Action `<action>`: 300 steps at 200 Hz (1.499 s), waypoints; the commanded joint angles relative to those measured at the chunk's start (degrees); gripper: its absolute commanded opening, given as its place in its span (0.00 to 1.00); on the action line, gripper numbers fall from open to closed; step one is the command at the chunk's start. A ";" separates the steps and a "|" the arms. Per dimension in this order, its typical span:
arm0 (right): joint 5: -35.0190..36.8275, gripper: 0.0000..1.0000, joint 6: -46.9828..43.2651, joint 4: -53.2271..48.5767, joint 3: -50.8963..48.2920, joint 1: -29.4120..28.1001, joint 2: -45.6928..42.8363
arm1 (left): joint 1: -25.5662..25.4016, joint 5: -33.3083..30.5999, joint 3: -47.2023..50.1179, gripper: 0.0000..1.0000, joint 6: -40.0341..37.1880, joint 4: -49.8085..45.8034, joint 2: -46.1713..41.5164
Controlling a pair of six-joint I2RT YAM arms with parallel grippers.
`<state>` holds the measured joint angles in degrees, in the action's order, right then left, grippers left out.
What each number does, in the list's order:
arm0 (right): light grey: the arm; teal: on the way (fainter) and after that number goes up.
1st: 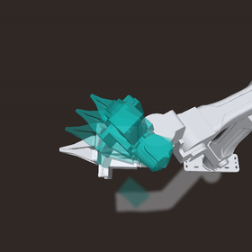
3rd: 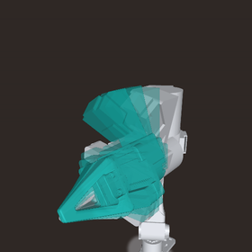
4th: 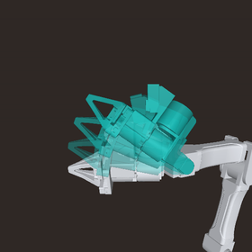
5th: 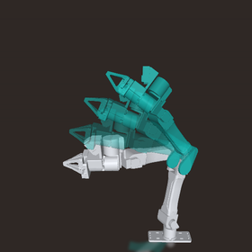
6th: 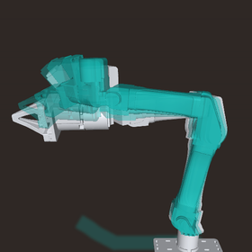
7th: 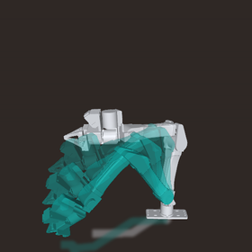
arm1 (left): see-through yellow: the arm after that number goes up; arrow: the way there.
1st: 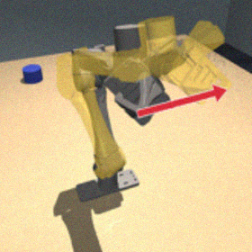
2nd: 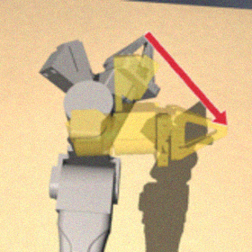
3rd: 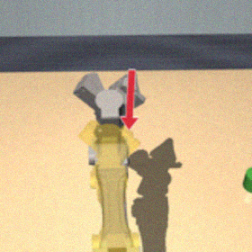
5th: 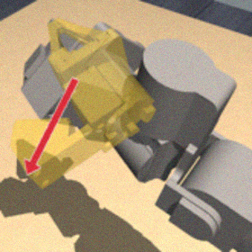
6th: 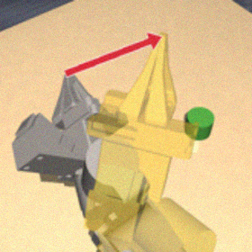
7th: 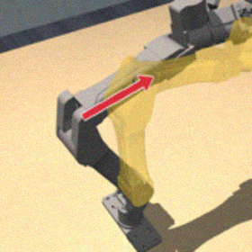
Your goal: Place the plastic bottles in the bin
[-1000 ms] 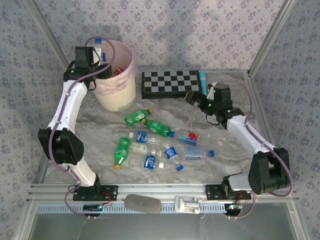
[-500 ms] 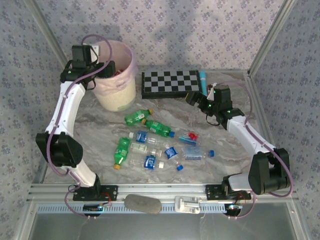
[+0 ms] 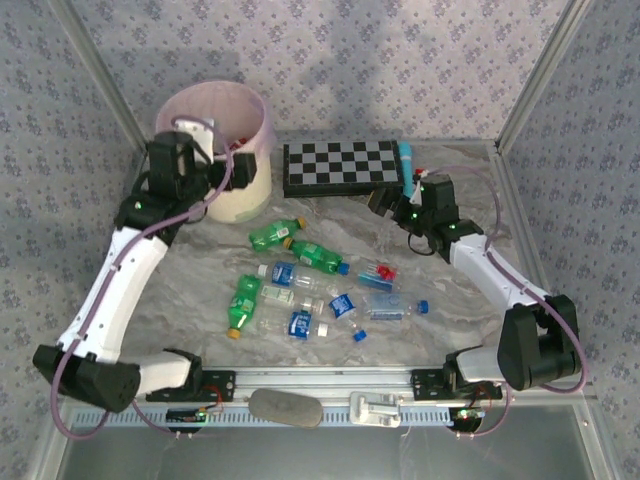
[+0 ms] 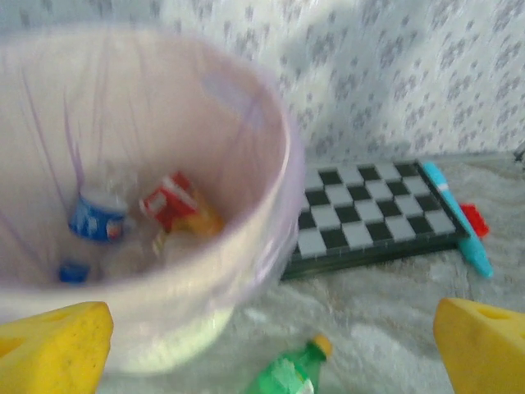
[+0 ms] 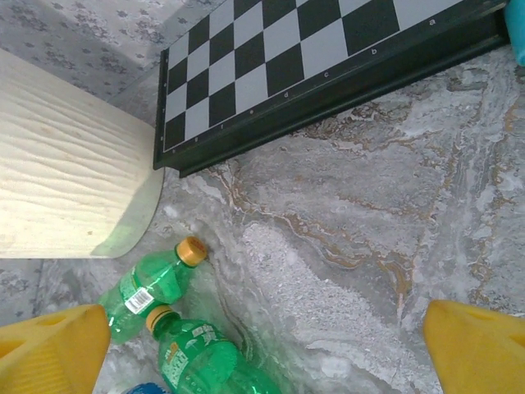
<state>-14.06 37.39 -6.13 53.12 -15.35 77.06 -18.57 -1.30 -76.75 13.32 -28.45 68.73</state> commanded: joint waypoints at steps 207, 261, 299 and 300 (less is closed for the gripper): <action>-0.80 1.00 -3.23 1.77 3.61 -2.21 6.56 | -1.65 9.93 50.85 0.91 22.71 -2.75 -20.41; -0.54 1.00 -3.21 0.92 4.32 -2.70 7.09 | -1.65 7.50 52.57 0.84 23.06 -1.76 -18.85; 0.61 1.00 -3.55 -0.10 4.23 -2.72 6.30 | -1.65 5.51 52.67 0.79 23.14 -0.90 -16.23; 0.66 1.00 -3.60 -0.10 4.21 -2.73 6.33 | -1.65 5.52 52.67 0.79 23.15 -0.91 -16.16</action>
<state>-14.31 34.02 -4.69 55.46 -17.78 83.79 -20.01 6.07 -24.45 36.01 -30.04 51.33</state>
